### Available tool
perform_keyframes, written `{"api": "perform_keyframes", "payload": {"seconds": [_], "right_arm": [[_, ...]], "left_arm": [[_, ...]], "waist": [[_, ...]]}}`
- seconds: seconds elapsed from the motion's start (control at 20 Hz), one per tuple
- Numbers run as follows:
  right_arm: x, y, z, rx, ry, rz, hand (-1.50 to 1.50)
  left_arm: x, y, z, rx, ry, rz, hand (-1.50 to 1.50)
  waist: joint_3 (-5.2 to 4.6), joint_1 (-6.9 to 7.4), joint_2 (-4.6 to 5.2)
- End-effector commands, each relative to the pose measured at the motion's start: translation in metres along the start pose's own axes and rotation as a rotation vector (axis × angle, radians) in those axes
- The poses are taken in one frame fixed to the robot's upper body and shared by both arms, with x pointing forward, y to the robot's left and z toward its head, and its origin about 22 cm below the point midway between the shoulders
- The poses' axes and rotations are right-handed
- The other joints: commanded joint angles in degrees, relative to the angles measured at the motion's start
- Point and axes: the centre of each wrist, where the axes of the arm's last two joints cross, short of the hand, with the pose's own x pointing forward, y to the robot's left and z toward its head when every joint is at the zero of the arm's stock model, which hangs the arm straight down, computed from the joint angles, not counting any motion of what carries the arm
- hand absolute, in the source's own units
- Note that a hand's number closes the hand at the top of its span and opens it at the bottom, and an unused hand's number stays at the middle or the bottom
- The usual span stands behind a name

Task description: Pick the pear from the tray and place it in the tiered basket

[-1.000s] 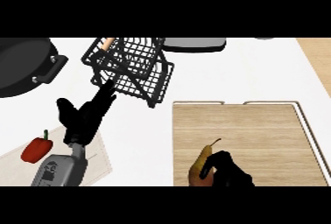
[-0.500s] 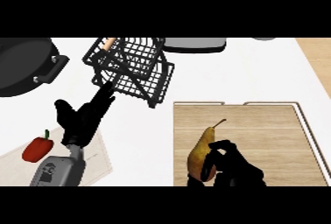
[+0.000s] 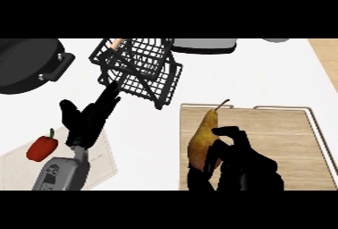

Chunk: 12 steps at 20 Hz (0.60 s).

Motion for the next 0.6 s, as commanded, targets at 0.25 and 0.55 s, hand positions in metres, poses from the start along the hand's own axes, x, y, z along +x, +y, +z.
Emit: {"api": "perform_keyframes", "payload": {"seconds": [0.25, 0.55], "right_arm": [[0.028, -0.004, -0.056, -0.009, 0.256, -0.008, 1.5], [0.053, 0.001, -0.108, -0.033, 0.298, -0.01, 1.5]], "left_arm": [[0.008, -0.012, -0.008, -0.051, -0.011, 0.002, 0.0], [0.007, -0.016, -0.009, -0.076, -0.02, -0.013, 0.0]], "waist": [[0.15, 2.25, 0.84], [0.14, 4.27, 1.07]]}}
